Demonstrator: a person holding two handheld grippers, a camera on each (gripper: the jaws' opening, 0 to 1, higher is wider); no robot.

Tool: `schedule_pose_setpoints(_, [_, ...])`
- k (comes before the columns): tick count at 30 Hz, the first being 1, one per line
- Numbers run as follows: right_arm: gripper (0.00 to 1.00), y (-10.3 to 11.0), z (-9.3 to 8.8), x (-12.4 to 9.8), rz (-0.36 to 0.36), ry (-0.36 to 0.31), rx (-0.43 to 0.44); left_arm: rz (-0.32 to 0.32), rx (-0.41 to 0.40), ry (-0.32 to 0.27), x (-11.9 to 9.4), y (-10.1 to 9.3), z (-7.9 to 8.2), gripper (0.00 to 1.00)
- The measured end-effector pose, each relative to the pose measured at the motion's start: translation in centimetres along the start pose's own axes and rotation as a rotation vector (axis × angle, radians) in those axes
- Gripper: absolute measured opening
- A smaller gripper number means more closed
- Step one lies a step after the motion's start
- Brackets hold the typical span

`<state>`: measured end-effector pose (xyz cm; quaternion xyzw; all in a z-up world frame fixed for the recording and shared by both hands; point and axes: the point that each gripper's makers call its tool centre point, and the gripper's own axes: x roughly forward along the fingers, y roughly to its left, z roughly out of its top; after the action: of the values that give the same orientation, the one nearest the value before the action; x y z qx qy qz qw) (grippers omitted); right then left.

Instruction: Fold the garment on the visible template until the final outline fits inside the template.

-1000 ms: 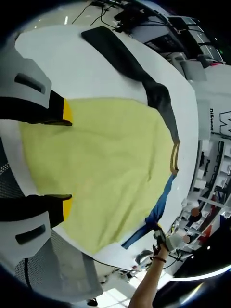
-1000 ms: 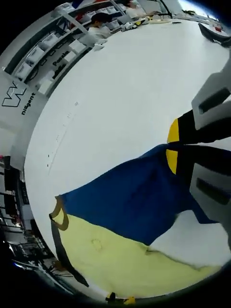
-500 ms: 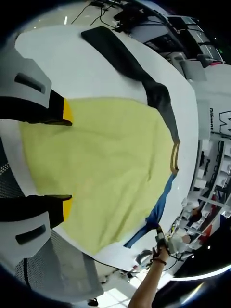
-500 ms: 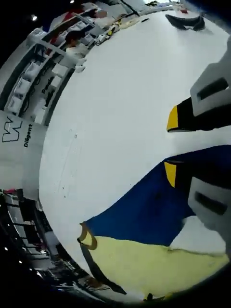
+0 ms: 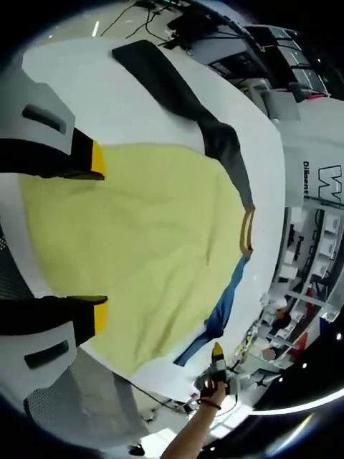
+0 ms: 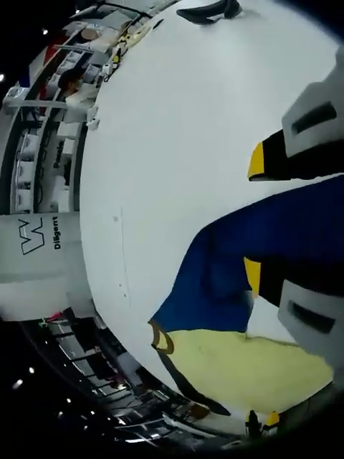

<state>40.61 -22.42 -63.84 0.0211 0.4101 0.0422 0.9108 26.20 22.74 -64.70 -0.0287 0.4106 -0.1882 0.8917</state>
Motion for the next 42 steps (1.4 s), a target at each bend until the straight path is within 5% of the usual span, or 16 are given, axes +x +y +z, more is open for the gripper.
schedule_pose_setpoints(10, [0.6, 0.2, -3.8, -1.5, -0.002, 0.057, 0.023, 0.015, -0.008, -0.066, -0.4, 0.3, 1.3, 0.78])
schedule_pose_setpoints(19, [0.6, -0.5, -6.6, -2.1, -0.044, 0.097, 0.098, 0.045, -0.04, -0.12, -0.9, 1.0, 2.3, 0.83])
schedule_pose_setpoints(29, [0.43, -1.0, -7.7, -2.8, -0.091, 0.092, 0.088, 0.046, -0.078, -0.141, -1.0, 1.2, 2.6, 0.85])
schedule_pose_setpoints(34, [0.29, -1.6, -8.4, -3.3, -0.145, 0.095, 0.006, 0.045, -0.078, -0.141, -0.9, 1.2, 2.6, 0.83])
schedule_pose_setpoints(37, [0.26, -1.7, -8.2, -3.2, -0.145, 0.087, 0.042, 0.044, -0.068, -0.127, -0.8, 1.1, 2.4, 0.82])
schedule_pose_setpoints(42, [0.0, -2.1, -8.4, -3.3, -0.156, 0.106, 0.005, 0.04, -0.07, -0.127, -0.8, 1.1, 2.4, 0.81])
